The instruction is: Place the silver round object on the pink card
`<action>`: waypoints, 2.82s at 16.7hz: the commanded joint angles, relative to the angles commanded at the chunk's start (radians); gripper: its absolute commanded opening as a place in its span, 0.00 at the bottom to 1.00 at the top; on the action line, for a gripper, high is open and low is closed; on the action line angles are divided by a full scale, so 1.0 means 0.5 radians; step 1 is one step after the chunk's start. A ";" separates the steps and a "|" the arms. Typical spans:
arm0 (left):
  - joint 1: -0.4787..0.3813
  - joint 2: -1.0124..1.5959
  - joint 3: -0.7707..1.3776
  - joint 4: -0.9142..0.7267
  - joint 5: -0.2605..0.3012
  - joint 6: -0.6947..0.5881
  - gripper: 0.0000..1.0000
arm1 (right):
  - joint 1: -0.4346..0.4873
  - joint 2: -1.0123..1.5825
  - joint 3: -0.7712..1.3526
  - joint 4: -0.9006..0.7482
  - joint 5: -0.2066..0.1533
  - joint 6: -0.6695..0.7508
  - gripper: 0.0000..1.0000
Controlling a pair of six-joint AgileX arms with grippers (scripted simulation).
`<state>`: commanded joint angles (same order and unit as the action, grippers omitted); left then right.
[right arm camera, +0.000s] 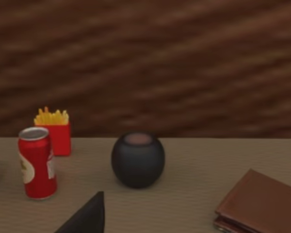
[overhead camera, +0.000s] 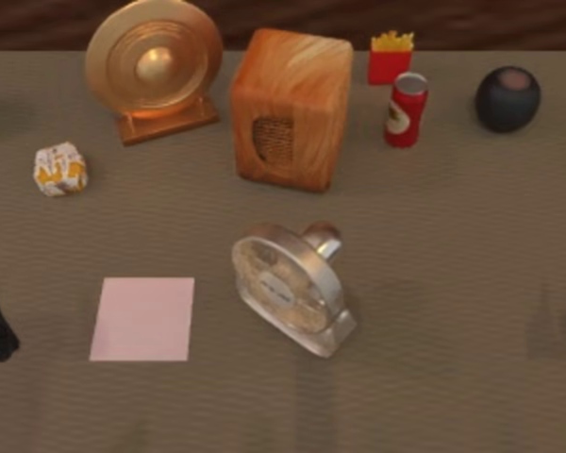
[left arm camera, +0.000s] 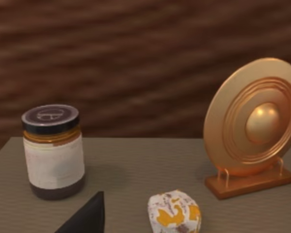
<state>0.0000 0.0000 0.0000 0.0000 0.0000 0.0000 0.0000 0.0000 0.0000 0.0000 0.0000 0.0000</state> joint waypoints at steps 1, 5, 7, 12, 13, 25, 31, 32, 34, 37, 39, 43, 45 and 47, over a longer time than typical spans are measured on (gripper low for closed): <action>0.000 0.000 0.000 0.000 0.000 0.000 1.00 | 0.000 0.000 0.000 0.000 0.000 0.000 1.00; -0.057 0.124 0.116 -0.118 0.001 -0.113 1.00 | 0.000 0.000 0.000 0.000 0.000 0.000 1.00; -0.135 0.312 0.295 -0.287 -0.001 -0.278 1.00 | 0.000 0.000 0.000 0.000 0.000 0.000 1.00; -0.421 1.137 1.077 -0.882 -0.005 -0.926 1.00 | 0.000 0.000 0.000 0.000 0.000 0.000 1.00; -0.489 1.349 1.281 -1.015 -0.005 -1.082 1.00 | 0.000 0.000 0.000 0.000 0.000 0.000 1.00; -1.259 3.773 3.582 -2.506 0.011 -2.811 1.00 | 0.000 0.000 0.000 0.000 0.000 0.000 1.00; -1.430 4.257 4.010 -2.884 0.007 -3.187 1.00 | 0.000 0.000 0.000 0.000 0.000 0.000 1.00; -1.434 4.267 4.020 -2.893 0.007 -3.195 1.00 | 0.000 0.000 0.000 0.000 0.000 0.000 1.00; -1.434 4.267 4.020 -2.893 0.007 -3.195 1.00 | 0.000 0.000 0.000 0.000 0.000 0.000 1.00; -1.425 4.263 4.008 -2.881 0.007 -3.191 1.00 | 0.000 0.000 0.000 0.000 0.000 0.000 1.00; -1.427 4.261 3.931 -2.805 0.007 -3.187 1.00 | 0.000 0.000 0.000 0.000 0.000 0.000 1.00; -1.429 4.258 3.667 -2.547 0.007 -3.189 1.00 | 0.000 0.000 0.000 0.000 0.000 0.000 1.00; -1.431 4.261 3.615 -2.494 0.007 -3.192 1.00 | 0.000 0.000 0.000 0.000 0.000 0.000 1.00; -1.431 4.261 3.614 -2.494 0.007 -3.192 1.00 | 0.000 0.000 0.000 0.000 0.000 0.000 1.00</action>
<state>-0.7154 2.1303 1.8070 -1.2468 0.0034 -1.5959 0.0000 0.0000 0.0000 0.0000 0.0000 0.0000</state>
